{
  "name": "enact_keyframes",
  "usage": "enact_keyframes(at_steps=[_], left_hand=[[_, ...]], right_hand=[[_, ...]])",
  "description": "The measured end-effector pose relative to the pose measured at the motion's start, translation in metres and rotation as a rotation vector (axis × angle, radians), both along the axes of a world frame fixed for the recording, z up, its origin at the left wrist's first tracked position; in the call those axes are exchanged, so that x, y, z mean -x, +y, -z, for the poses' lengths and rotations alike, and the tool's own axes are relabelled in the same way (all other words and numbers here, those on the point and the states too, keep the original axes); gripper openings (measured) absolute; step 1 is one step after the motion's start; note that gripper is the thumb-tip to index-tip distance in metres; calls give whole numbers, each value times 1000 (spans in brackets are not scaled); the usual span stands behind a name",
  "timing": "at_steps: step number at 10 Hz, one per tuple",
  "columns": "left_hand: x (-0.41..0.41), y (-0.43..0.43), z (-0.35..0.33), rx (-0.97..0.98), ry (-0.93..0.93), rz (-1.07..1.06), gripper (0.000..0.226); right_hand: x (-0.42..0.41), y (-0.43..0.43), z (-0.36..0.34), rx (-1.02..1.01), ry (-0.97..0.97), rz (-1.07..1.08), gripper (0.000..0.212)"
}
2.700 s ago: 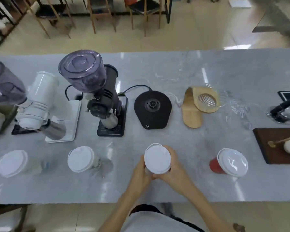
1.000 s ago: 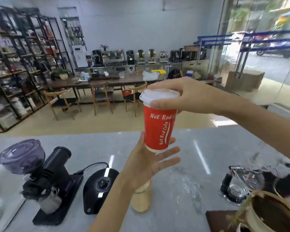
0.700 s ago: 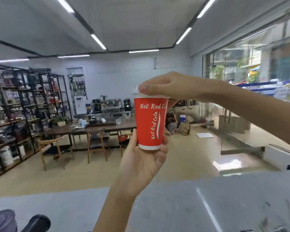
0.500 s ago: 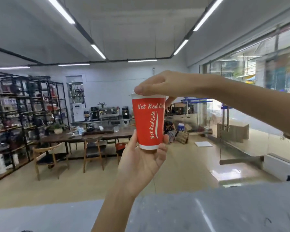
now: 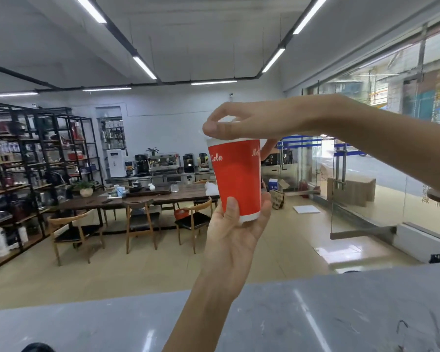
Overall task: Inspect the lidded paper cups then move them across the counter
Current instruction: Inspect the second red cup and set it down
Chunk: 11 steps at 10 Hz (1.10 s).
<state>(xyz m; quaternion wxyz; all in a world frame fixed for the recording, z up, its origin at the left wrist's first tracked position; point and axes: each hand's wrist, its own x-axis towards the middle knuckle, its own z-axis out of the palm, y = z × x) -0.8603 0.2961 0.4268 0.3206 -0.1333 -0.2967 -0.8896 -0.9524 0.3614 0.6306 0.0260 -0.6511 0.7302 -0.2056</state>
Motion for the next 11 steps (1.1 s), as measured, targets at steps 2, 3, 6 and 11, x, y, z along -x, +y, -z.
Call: enact_keyframes(at_steps=[2,3,6,11], left_hand=[[5,5,-7,118,53,-204,60],[4,7,-10,106,38,-246,70],[-18,-5,-17,-108,-52,229,71],[-22,-11,-21,-159,92,163,36]], right_hand=[[-8,3,7,37,-16,70,78],[-5,-1,9,105,-13,68,92],[-8,9,-3,129,-61,-49,102],[-20,18,-7,-45,32,-60,92]])
